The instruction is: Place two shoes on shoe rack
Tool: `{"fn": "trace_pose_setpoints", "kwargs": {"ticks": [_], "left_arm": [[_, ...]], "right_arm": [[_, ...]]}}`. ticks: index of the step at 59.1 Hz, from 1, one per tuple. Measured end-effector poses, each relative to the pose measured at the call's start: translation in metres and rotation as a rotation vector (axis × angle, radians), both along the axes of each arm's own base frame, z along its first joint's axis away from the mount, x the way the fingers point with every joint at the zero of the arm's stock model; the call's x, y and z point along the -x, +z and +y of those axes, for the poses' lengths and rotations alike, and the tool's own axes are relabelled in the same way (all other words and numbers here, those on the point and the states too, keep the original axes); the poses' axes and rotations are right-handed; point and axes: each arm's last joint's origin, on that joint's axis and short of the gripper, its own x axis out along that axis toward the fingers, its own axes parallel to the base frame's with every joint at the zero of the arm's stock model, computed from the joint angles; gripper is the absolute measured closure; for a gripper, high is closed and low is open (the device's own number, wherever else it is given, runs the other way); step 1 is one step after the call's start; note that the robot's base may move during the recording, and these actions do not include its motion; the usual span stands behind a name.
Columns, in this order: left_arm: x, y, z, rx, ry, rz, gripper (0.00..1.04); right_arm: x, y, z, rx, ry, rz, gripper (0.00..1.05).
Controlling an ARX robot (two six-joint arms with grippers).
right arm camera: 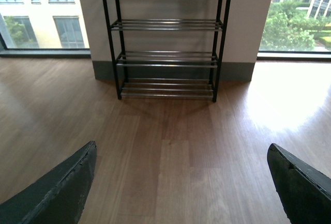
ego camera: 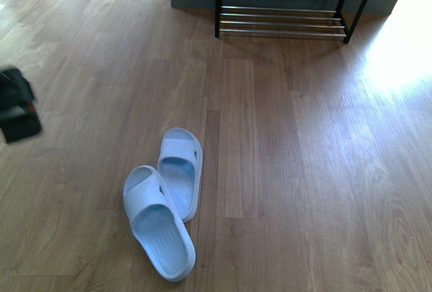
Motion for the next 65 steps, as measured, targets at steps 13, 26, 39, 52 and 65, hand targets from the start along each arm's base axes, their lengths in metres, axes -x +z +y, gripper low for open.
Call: {"fn": "trace_pose_setpoints", "kwargs": {"ticks": [13,26,39,52,65], "left_arm": [[-0.035,-0.089,-0.019,-0.12,-0.124,0.288,0.09],[-0.055,-0.163,-0.03,-0.278,-0.268,0.429,0.09],[-0.074,-0.222,-0.039,-0.186,-0.304,0.469,0.09],[-0.086,-0.238,-0.049,-0.112,-0.271,0.449,0.09],[-0.092,-0.252,-0.059,-0.032,-0.261,0.469,0.09]], "right_arm": [[0.0,0.0,0.0,0.0,0.0,-0.001,0.09],[0.0,0.0,0.0,0.0,0.0,0.0,0.09],[0.0,0.0,0.0,0.0,0.0,-0.001,0.09],[0.0,0.0,0.0,0.0,0.0,-0.001,0.09],[0.0,0.0,0.0,0.0,0.0,0.0,0.09]]}}
